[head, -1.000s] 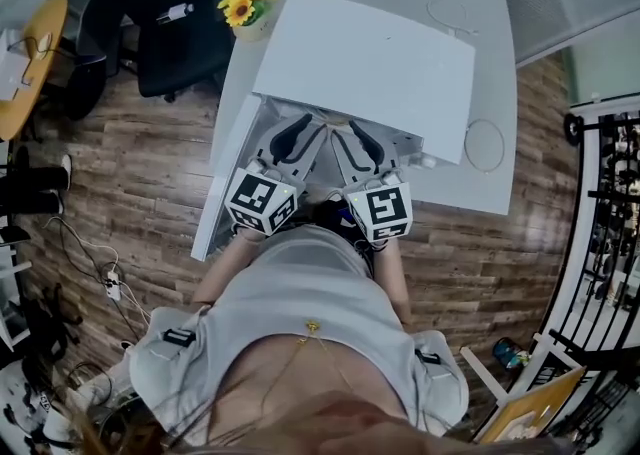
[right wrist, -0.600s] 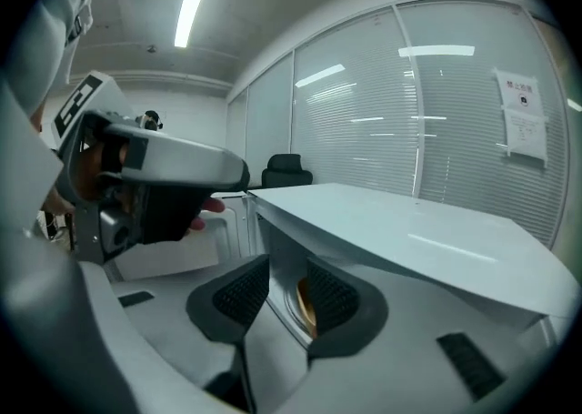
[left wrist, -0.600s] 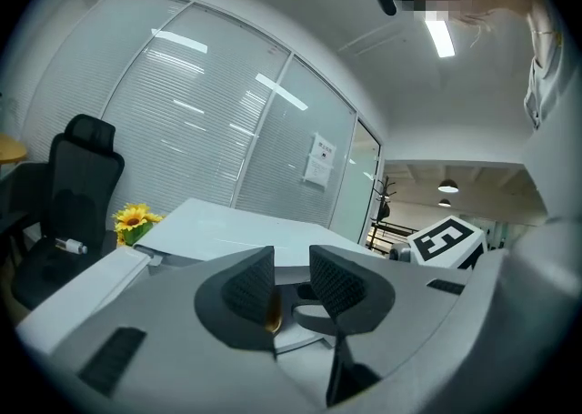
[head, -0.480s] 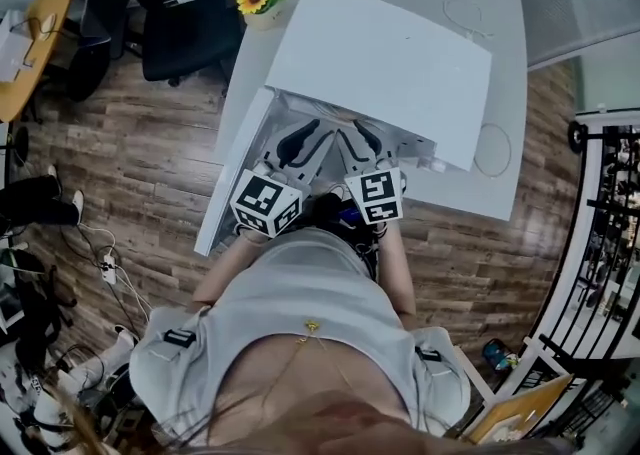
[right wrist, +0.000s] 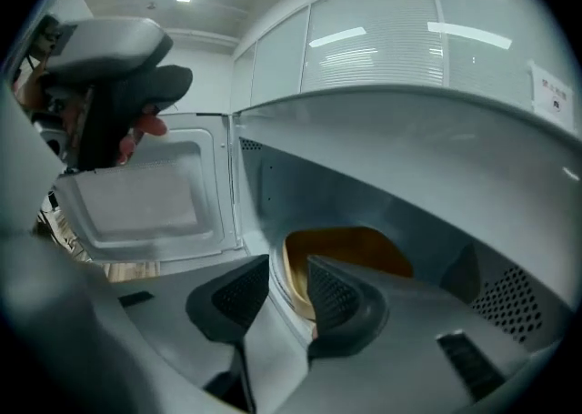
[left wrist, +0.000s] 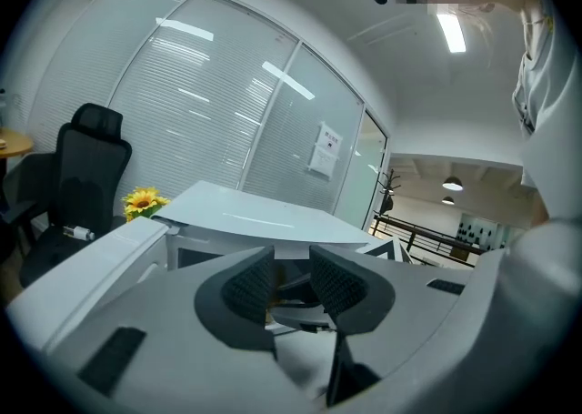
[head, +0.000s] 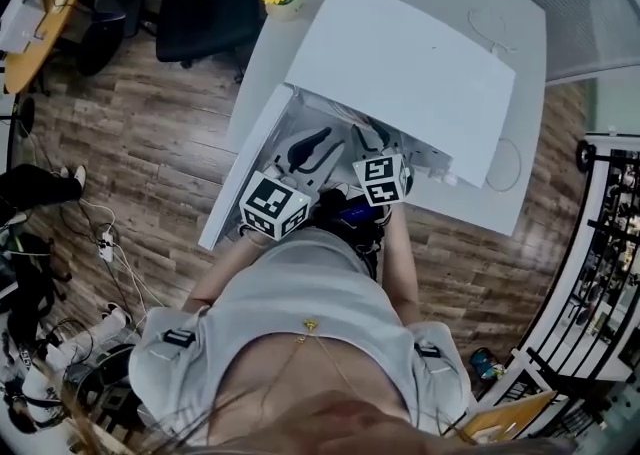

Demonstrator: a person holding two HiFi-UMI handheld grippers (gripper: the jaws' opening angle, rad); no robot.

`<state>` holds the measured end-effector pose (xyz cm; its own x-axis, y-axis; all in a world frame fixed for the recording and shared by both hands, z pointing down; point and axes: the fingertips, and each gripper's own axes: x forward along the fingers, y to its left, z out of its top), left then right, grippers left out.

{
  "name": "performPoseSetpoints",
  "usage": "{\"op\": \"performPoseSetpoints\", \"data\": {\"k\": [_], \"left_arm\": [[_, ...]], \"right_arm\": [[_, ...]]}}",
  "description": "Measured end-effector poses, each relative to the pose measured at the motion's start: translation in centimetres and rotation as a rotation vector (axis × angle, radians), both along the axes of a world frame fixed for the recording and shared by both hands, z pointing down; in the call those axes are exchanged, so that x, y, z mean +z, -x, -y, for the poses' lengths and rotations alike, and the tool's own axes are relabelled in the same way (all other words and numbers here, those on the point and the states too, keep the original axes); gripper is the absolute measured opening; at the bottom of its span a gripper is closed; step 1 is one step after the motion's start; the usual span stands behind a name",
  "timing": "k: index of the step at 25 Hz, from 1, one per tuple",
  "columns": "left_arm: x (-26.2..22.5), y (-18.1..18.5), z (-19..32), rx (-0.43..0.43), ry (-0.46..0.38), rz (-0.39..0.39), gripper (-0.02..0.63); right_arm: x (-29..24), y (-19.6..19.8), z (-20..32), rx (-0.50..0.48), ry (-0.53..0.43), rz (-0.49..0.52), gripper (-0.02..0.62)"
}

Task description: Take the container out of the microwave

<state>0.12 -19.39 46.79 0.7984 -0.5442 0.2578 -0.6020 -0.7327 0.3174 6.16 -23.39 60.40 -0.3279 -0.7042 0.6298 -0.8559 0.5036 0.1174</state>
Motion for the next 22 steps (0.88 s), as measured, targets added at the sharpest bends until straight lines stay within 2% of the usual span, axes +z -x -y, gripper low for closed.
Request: {"op": "performPoseSetpoints", "data": {"k": [7, 12, 22], "left_arm": [[0.4, 0.3, 0.0, -0.007, 0.019, -0.003, 0.121], [0.2, 0.4, 0.6, -0.015, 0.014, -0.005, 0.121], [0.3, 0.4, 1.0, -0.018, 0.017, -0.005, 0.121]], "right_arm": [[2.2, 0.4, 1.2, -0.015, 0.063, -0.042, 0.140], [3.8, 1.3, 1.5, -0.053, 0.146, -0.074, 0.141], [4.5, 1.1, 2.8, -0.059, 0.150, -0.141, 0.075]]}}
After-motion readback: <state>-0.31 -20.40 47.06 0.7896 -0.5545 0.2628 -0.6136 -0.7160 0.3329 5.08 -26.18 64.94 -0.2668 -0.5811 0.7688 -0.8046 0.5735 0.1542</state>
